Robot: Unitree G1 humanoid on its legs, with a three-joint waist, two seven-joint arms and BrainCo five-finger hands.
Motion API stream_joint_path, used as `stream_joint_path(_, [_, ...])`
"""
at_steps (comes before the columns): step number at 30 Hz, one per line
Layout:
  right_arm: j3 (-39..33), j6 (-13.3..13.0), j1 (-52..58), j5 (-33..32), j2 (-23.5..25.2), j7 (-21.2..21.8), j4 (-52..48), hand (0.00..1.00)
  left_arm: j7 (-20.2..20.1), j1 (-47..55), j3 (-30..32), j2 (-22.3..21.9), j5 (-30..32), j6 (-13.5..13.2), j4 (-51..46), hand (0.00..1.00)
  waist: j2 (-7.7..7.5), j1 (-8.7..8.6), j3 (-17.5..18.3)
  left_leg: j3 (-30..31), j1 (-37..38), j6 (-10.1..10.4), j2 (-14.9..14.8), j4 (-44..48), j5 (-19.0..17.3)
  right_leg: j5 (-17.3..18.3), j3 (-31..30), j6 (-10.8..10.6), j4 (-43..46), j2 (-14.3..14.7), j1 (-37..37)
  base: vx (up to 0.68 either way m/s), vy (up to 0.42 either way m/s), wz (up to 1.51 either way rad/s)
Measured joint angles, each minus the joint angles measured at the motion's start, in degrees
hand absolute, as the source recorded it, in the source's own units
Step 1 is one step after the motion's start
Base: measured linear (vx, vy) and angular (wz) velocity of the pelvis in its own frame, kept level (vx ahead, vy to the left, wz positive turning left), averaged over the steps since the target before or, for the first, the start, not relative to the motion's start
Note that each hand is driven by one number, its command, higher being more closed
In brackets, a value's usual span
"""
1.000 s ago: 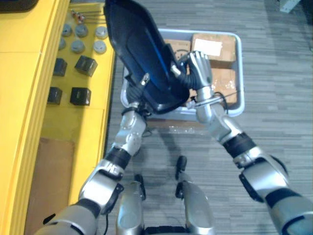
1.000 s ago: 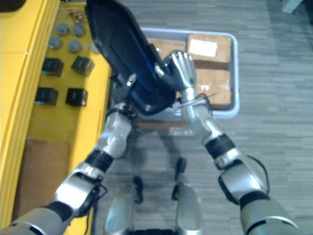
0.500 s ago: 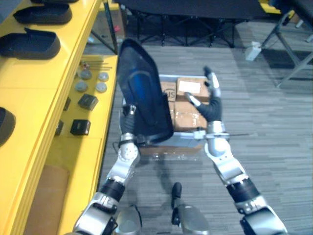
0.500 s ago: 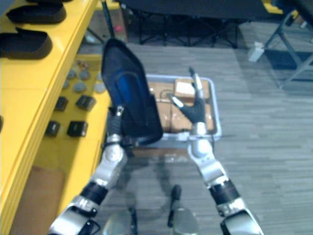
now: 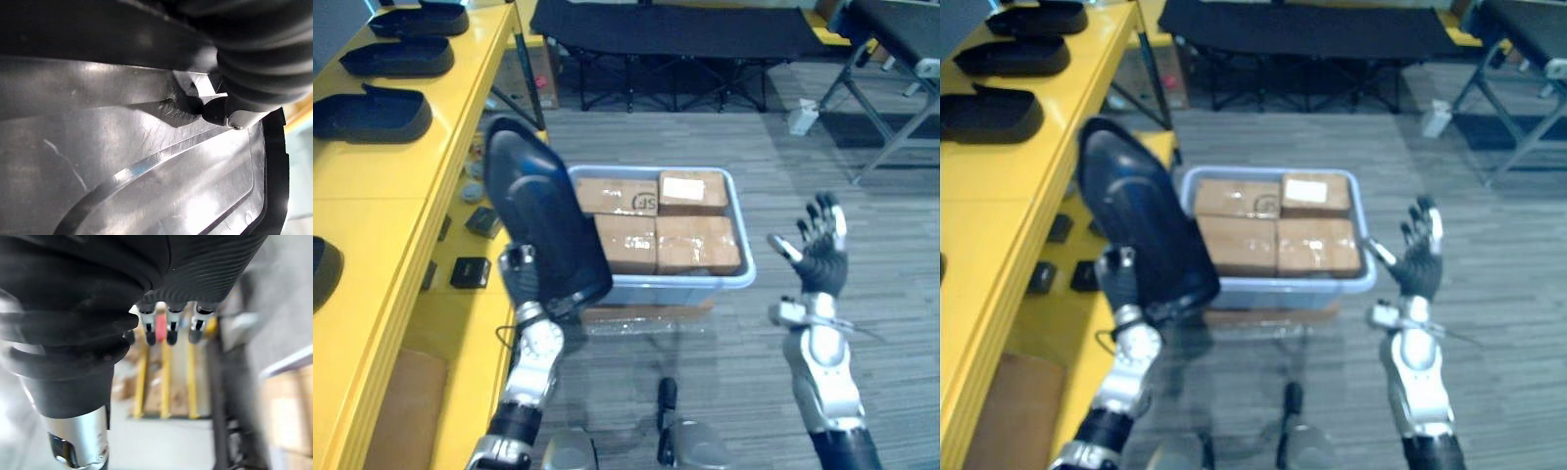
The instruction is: Walk over and take plastic housings, then place them on the shelf
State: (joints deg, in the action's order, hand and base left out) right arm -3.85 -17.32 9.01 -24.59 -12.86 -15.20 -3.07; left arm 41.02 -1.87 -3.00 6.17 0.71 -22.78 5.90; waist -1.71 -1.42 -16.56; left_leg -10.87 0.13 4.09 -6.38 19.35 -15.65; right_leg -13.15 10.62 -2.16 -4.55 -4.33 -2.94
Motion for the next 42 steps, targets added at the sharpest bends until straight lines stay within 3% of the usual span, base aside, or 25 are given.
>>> stream_joint_path(3, [-1.01, -0.43, 7.01, -4.6, 5.18, 1.36, 4.91, 0.0, -3.44, 7.08, -0.15, -2.82, -1.91, -3.95, -6.71, 1.0, 1.6, -0.14, 1.42, -0.84, 0.99, -0.02, 0.17, -1.3, 0.01, 0.34, -0.68, -0.39, 0.0, -0.07, 0.04, 0.04, 0.047, -0.11])
stream_joint_path(7, [-2.76, -2.83, 9.67, -6.75, 7.19, 1.94, 8.64, 0.0, -8.77, 9.73, -0.36, -3.24, -5.35, -5.63, -8.17, 1.0, 3.32, -0.96, 3.09, -1.52, 2.26, -0.03, 0.43, -2.3, 0.02, 0.47, -1.3, -0.5, 0.01, -0.19, 0.32, 0.02, 0.047, -0.12])
stream_joint_path(12, [-7.47, -6.19, 8.82, -10.57, 7.19, 6.69, 11.28, 0.0, -12.05, 9.97, 1.02, -1.93, -5.3, -5.66, -11.81, 1.0, 2.69, -0.96, 4.35, -1.78, 3.68, -0.21, 0.78, -3.05, 0.23, 1.3, -1.34, -0.48, -0.02, -0.47, 1.25, -0.05, 0.017, -0.03])
stream_joint_path(19, [-8.69, -6.33, 3.95, -10.36, 5.86, 12.09, 11.53, 0.0, -11.01, 10.29, 9.89, -0.69, -5.21, -4.76, -15.93, 1.0, 2.38, -0.46, 4.63, 1.46, 3.51, -0.65, 1.74, -4.13, 1.09, 1.9, 1.71, -0.67, -0.05, -1.52, 2.41, -0.04, 0.001, 0.24])
stream_joint_path(22, [-5.98, -6.17, -0.46, -8.64, 4.65, 12.97, 11.55, 0.0, -9.18, 12.04, 13.97, -0.05, -4.56, -3.52, -19.6, 1.0, 2.61, 1.74, 5.11, 4.5, 2.63, -0.39, 2.28, -4.92, 2.22, 2.21, 4.86, -0.67, -0.07, -2.21, 3.02, 0.02, -0.005, 0.5])
stream_joint_path(25, [3.14, -5.64, -6.61, -7.58, 3.97, 12.92, 12.17, 0.0, -7.4, 16.24, 19.82, -1.2, -4.21, -1.56, -24.07, 1.0, 2.93, 4.89, 5.34, 7.59, 1.6, -0.53, 3.04, -5.1, 2.99, 1.93, 7.98, -0.86, -0.1, -2.79, 3.63, 0.04, 0.004, 0.57])
stream_joint_path(27, [10.86, -4.78, -11.53, -6.34, 4.69, 12.43, 14.93, 0.0, -7.4, 19.73, 23.31, -3.75, -4.46, -0.82, -25.85, 1.0, 3.25, 8.4, 5.71, 10.38, 1.68, -0.58, 3.37, -5.08, 3.04, 2.06, 10.77, -0.93, -0.33, -2.9, 5.29, 0.04, 0.012, 0.59])
stream_joint_path(30, [17.6, -3.35, -16.87, -4.8, 6.82, 10.29, 15.87, 0.0, -8.12, 23.38, 27.21, -7.02, -5.01, -0.77, -26.55, 1.0, 3.17, 12.32, 5.79, 13.63, 0.75, -1.22, 4.4, -5.1, 3.6, 2.6, 14.32, -1.51, -0.65, -3.89, 6.26, 0.02, 0.016, 0.62])
stream_joint_path(32, [20.19, -1.39, -19.69, -2.53, 8.54, 9.24, 17.97, 0.0, -8.97, 25.25, 28.68, -8.17, -6.95, -0.77, -26.68, 1.0, 3.05, 13.85, 5.86, 14.72, 0.69, -1.54, 5.17, -5.27, 3.87, 2.87, 15.67, -1.86, -0.65, -4.63, 7.01, 0.0, 0.042, 0.46])
stream_joint_path(34, [21.59, 0.3, -20.67, -1.33, 9.37, 8.78, 19.05, 0.0, -9.9, 26.73, 29.86, -9.2, -7.7, -0.77, -27.29, 1.0, 2.7, 14.97, 6.06, 15.09, 0.6, -1.71, 5.63, -5.31, 3.9, 2.97, 16.18, -1.88, -0.65, -5.08, 7.22, -0.01, 0.066, 0.21])
stream_joint_path(37, [21.6, 2.51, -20.32, 0.61, 9.22, 8.85, 19.62, 0.0, -11.31, 27.92, 29.99, -9.28, -10.46, -0.76, -27.86, 1.0, 1.71, 14.97, 6.63, 15.05, -0.23, -2.12, 6.02, -5.17, 3.65, 3.93, 16.37, -1.79, -0.62, -5.57, 6.96, -0.02, 0.047, 0.02])
stream_joint_path(42, [19.81, 2.64, -18.72, 0.55, 6.59, 11.66, 19.78, 0.0, -12.44, 28.01, 29.66, -9.43, -11.89, -0.61, -27.84, 1.0, 0.97, 14.4, 7.07, 16.46, -0.74, -1.98, 5.36, -4.89, 3.62, 4.75, 18.14, -1.56, -0.1, -4.7, 7.36, 0.03, -0.014, 0.1])
